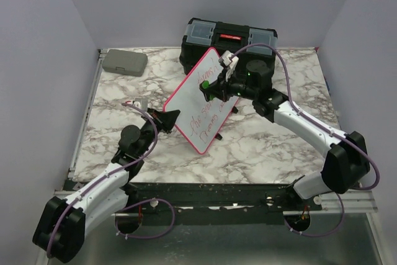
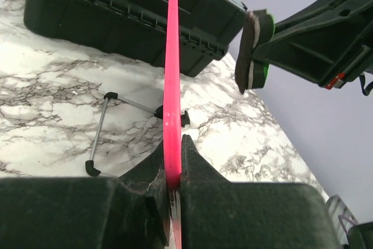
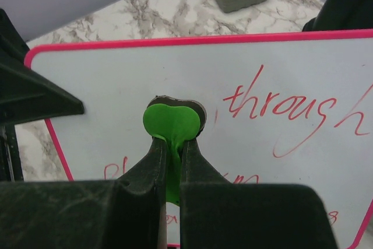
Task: Erase the whiteboard
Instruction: Erase the whiteboard at the whiteboard stand.
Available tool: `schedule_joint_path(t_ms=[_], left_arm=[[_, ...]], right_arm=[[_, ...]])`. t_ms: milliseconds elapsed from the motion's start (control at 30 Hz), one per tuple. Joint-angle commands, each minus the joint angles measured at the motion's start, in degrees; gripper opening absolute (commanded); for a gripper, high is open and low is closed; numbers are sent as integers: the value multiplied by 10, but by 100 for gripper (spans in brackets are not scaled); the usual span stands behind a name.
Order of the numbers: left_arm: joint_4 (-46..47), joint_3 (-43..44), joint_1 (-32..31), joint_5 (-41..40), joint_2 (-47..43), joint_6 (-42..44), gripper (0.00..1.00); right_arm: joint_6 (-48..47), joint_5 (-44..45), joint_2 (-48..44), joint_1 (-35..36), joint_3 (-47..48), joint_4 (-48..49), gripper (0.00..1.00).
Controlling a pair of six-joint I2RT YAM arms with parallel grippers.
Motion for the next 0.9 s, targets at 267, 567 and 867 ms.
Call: schedule_joint_path(t_ms=[267,567,867], left_arm=[[-51,43,117,302,2,42,0],[-39,62,124,337,52,31,0],[-29,56,126,351,72,24,0]], right_arm=[[-72,-22,-15,5,-76,71,1],[-98,100,21,72,-72,131,1],[-102,252,43,95,-81,166,1]])
